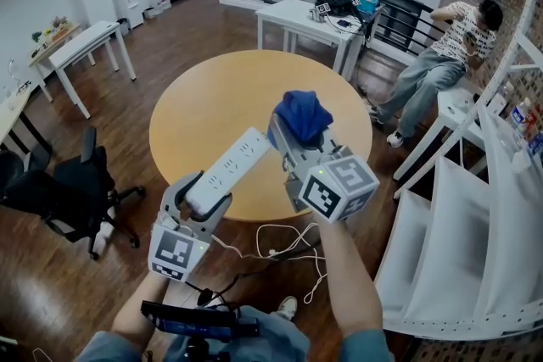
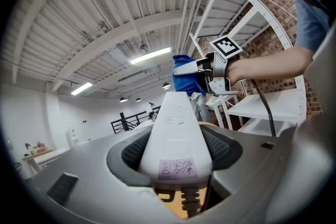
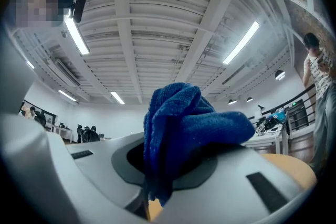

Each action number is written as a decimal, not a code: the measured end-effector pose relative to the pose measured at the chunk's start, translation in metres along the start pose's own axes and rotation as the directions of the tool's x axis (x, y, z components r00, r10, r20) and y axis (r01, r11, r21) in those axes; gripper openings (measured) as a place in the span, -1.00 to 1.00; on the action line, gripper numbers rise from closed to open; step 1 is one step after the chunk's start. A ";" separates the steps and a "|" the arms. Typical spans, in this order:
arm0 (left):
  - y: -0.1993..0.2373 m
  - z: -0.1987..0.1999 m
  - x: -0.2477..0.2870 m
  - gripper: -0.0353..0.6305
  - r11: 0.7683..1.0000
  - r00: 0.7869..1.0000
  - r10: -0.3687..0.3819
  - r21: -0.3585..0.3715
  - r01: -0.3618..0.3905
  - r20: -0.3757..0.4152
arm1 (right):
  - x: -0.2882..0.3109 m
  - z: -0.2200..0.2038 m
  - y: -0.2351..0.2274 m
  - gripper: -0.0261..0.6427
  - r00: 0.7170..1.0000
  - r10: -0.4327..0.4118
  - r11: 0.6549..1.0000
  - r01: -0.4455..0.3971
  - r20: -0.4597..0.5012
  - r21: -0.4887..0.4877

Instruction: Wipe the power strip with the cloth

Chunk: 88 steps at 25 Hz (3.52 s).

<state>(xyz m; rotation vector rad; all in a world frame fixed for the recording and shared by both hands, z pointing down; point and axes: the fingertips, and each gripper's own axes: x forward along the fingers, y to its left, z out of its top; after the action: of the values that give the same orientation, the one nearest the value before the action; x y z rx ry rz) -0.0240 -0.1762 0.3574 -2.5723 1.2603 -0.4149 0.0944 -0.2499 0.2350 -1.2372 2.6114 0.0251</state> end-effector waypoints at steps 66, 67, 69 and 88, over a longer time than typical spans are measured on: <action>-0.005 -0.132 0.056 -0.04 0.958 0.979 -0.021 -0.283 -0.037 -0.202 | -0.056 -0.111 0.061 -0.74 0.996 0.036 0.992 -0.026 -0.079 0.122; -0.008 -0.146 0.060 -0.04 0.953 0.973 -0.029 -0.301 -0.042 -0.228 | -0.059 -0.114 0.058 -0.74 0.996 0.028 0.992 -0.017 -0.087 0.126; -0.012 -0.169 0.066 -0.04 0.940 0.962 -0.043 -0.337 -0.053 -0.270 | -0.065 -0.120 0.052 -0.74 0.995 0.012 0.991 0.001 -0.101 0.130; -0.019 -0.275 0.114 -0.04 0.926 0.878 -0.083 -0.363 -0.108 -0.472 | -0.064 -0.162 0.017 -0.74 0.983 -0.056 0.977 0.090 -0.175 0.193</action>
<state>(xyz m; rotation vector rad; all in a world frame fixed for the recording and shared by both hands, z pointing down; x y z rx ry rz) -0.0415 -0.2818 0.6355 -2.8859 1.6613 -0.9434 0.0849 -0.2100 0.4052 -1.3125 2.6261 -0.3633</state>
